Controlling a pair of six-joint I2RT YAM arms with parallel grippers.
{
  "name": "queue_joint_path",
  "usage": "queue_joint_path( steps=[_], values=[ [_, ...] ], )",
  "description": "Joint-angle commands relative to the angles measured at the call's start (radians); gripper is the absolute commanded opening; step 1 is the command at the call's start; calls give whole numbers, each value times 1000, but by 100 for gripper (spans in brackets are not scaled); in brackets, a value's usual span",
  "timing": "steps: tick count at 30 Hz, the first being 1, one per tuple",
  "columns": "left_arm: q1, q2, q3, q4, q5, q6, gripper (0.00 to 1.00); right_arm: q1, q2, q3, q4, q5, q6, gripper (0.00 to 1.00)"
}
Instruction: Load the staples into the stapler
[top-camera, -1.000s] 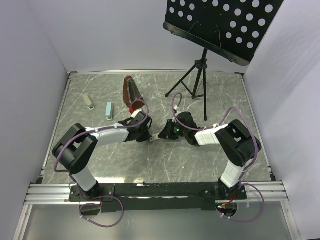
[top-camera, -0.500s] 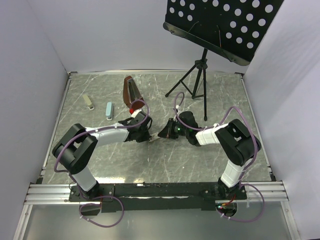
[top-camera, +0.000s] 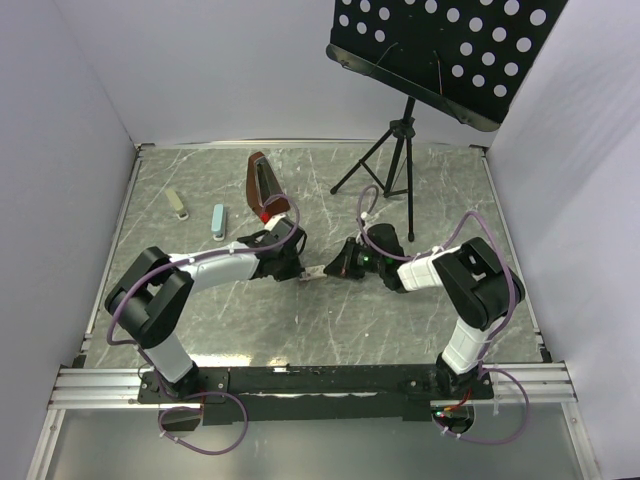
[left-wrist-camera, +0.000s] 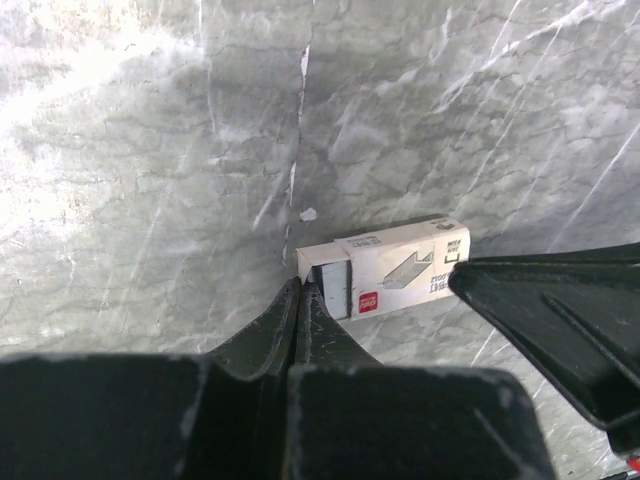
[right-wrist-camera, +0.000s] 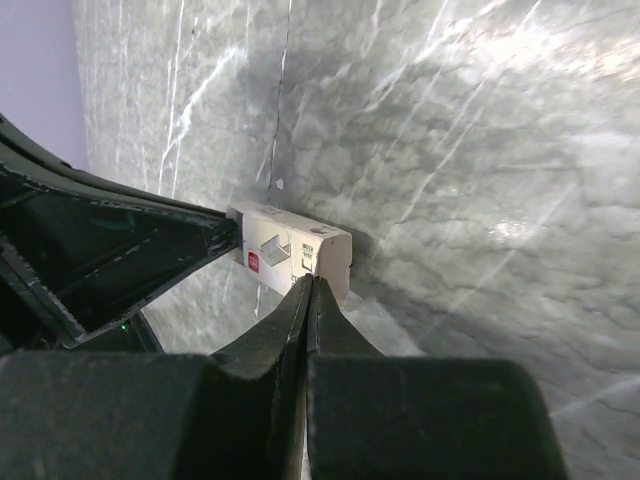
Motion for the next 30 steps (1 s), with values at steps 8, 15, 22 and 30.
queue_joint_path(
  steps=[8, 15, 22, 30],
  values=[
    [-6, 44, 64, -26, -14, 34, 1, -59, -40, -36, 43, -14, -29, 0],
    [-6, 62, 62, -3, 0, 37, 1, -83, -65, -45, 14, -5, -55, 0],
    [-6, 71, 74, 11, 7, 45, 1, -118, -91, -52, -29, 18, -92, 0],
    [-7, 86, 100, 32, 24, 46, 1, -177, -143, -89, -73, 67, -118, 0]
  ],
)
